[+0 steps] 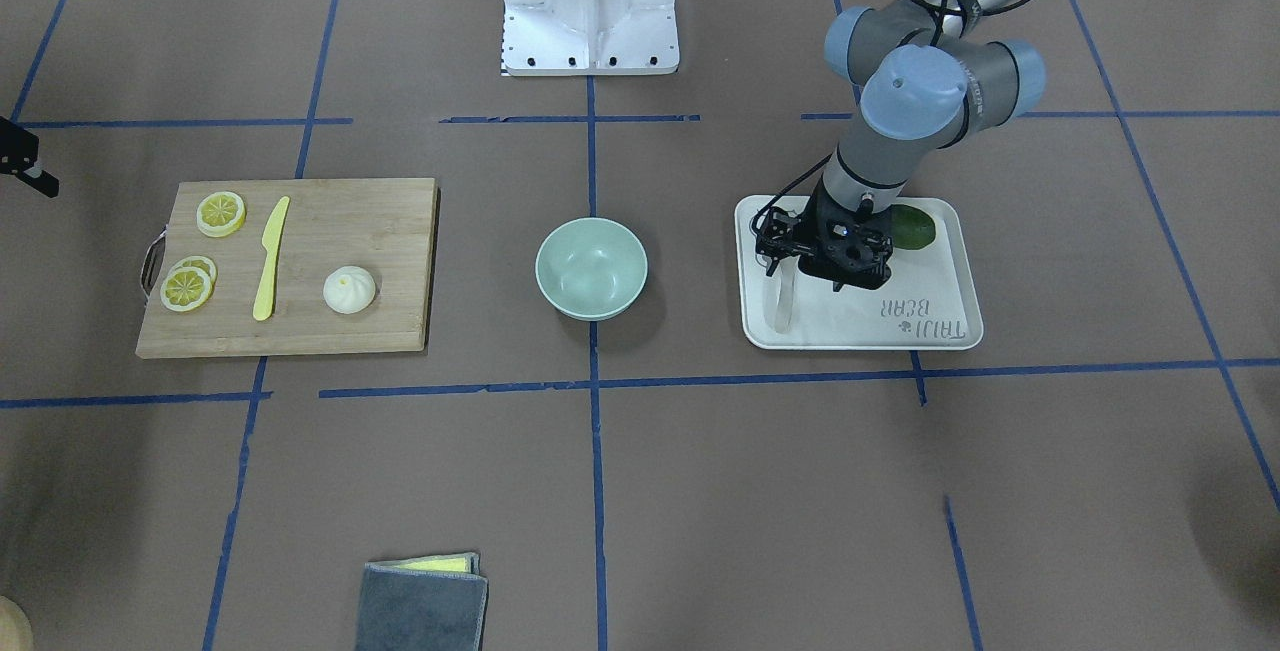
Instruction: Put spoon and bun in bowl
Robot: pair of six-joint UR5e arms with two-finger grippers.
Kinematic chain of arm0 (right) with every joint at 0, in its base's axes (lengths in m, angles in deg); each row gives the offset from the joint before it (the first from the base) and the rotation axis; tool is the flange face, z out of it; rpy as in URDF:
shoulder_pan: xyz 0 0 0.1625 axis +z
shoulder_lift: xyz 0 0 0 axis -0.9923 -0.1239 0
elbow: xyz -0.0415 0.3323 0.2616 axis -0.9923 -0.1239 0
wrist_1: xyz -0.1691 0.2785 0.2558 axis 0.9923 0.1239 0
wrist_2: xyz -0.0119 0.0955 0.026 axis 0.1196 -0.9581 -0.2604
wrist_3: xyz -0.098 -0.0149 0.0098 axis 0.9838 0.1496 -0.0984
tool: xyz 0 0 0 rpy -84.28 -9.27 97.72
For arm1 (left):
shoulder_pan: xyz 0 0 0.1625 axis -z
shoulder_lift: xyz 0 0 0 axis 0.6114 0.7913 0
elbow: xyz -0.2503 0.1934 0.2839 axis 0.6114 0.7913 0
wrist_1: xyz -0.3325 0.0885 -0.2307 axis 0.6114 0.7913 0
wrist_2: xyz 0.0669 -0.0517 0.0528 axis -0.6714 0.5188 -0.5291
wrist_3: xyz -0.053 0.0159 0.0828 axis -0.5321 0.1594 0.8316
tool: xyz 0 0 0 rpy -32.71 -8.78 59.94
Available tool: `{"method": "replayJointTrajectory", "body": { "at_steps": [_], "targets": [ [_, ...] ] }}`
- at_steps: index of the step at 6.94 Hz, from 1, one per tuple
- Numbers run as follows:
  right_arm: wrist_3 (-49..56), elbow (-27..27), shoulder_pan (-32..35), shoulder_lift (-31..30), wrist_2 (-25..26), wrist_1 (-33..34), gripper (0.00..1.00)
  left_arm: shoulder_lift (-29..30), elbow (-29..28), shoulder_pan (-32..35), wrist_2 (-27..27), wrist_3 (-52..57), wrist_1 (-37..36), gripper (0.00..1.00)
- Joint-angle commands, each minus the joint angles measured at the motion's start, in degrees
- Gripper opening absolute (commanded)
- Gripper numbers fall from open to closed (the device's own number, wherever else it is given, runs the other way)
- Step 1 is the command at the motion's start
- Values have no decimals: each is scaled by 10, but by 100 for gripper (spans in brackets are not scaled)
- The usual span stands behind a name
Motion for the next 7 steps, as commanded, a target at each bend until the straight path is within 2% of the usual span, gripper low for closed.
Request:
{"method": "replayJointTrajectory", "body": {
  "at_steps": [1,3,6,7],
  "targets": [
    [0,-4,0,-1,-1,-1,100,7,-23,-9,0,2,7,84],
    [0,-4,0,-1,-1,-1,100,8,-32,-9,0,15,23,81],
    [0,-4,0,-1,0,-1,100,15,-41,-9,1,15,25,68],
    [0,-3,0,-3,-1,-1,100,21,-44,-9,1,15,25,67]
  ]
}}
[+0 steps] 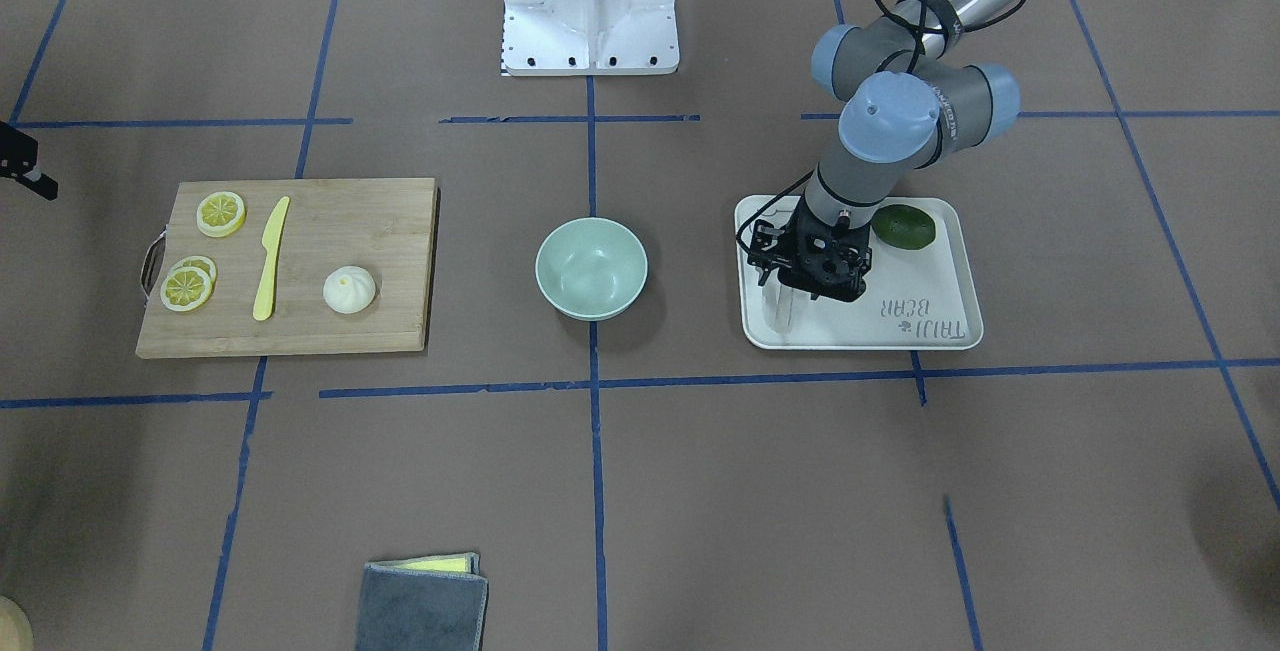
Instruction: Put spoon and bun in bowl
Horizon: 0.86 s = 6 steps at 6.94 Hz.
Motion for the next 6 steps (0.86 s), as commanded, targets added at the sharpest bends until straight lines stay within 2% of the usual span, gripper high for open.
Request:
{"method": "replayJointTrajectory", "body": {
  "at_steps": [1,2,3,4,6],
  "targets": [
    [0,0,0,-1,0,0,100,6,-7,0,0,0,0,64],
    [1,0,0,-2,0,0,100,8,-7,0,0,0,0,51],
    [0,0,0,-2,0,0,100,8,-7,1,-1,0,0,24],
    [2,0,0,-2,-1,0,100,8,-7,1,0,0,-1,1],
    [2,1,1,-2,-2,0,100,16,-3,4,0,-4,-2,0]
  ]
}}
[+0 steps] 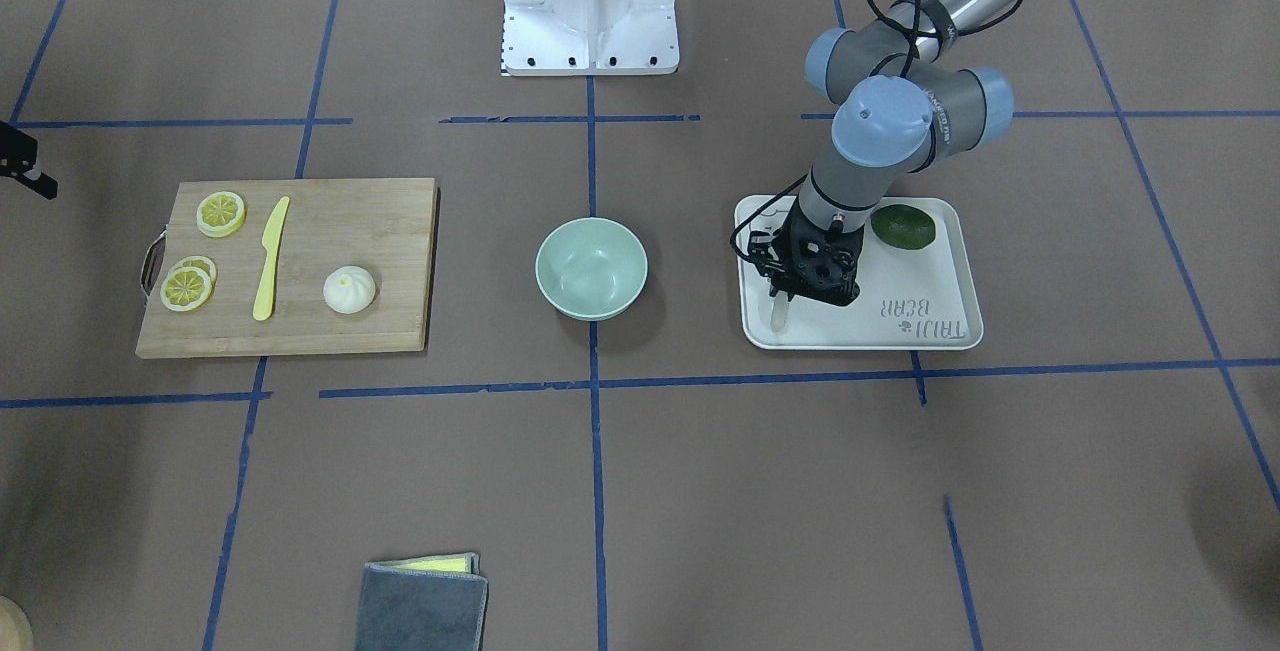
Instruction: Put spoon and bun in bowl
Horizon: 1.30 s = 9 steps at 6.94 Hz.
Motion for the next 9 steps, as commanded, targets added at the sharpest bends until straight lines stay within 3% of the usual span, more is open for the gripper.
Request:
{"method": "replayJointTrajectory", "body": {
  "at_steps": [1,4,5,6,7,9],
  "targets": [
    [0,1,1,0,-1,0,100,22,14,7,3,-11,-1,0],
    [-1,2,0,0,-1,0,100,118,14,-8,2,-85,10,0],
    [-1,2,0,0,-2,0,100,158,-28,-13,0,-110,55,0],
    [-1,2,0,0,-6,0,100,187,-80,-33,-42,-132,119,0],
    [-2,3,0,-1,-8,0,100,190,-89,-45,-85,-138,150,0],
    [-2,2,0,-1,-8,0,100,187,-100,-46,-87,-131,158,0]
  ]
}}
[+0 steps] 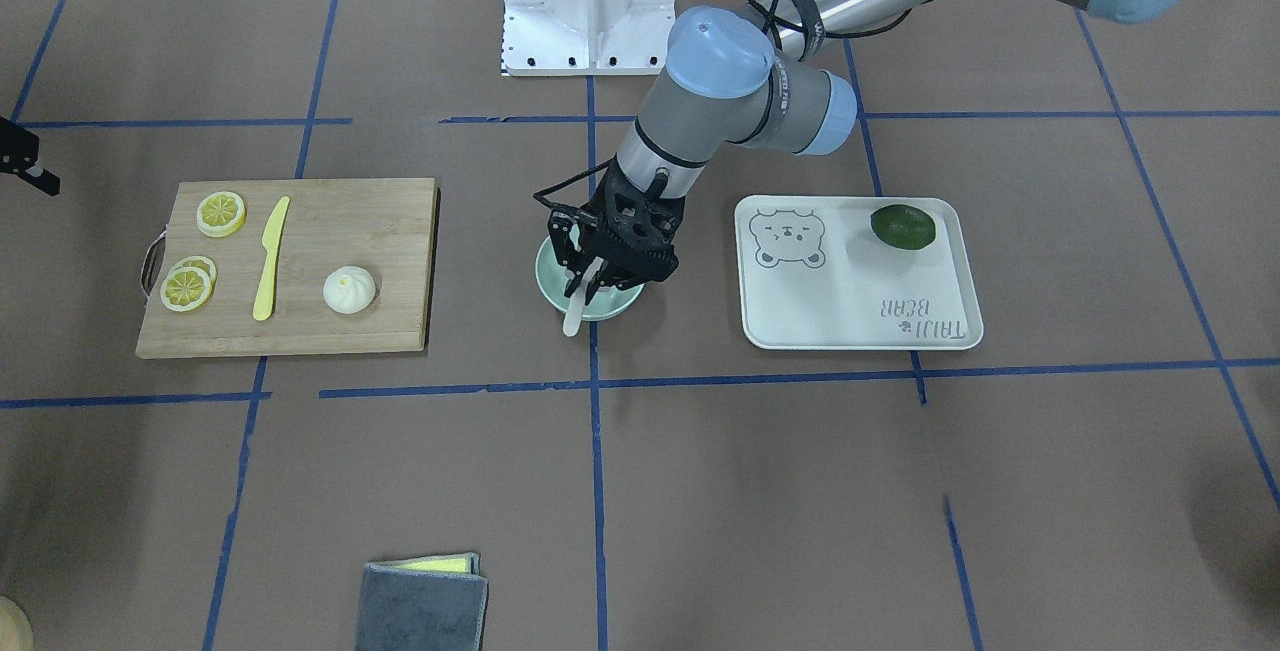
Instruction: Put spoon and bun in bowl
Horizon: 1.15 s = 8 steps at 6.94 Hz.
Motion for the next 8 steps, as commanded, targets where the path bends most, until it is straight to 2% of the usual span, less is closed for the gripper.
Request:
{"method": "replayJointTrajectory", "body": {
  "at_steps": [1,3,4,5,6,7,8],
  "targets": [
    [-1,-1,0,2,1,0,100,-5,-10,-12,-8,2,9,12],
    [-3,-2,-9,2,1,1,100,-20,-5,-19,-8,2,9,18],
    [-3,-2,-16,3,3,1,100,-23,2,-19,-8,-2,5,48],
    [-4,-3,-26,5,6,1,100,-47,27,-20,-9,-2,3,84],
    [-73,-2,-50,11,8,-3,100,-67,62,-18,-9,-5,-2,84],
    [-180,-1,-90,35,27,-38,100,-96,100,-6,-9,-2,-27,84],
    [-302,-1,-156,63,83,-94,100,-136,141,19,-8,4,-40,84]
  ]
}}
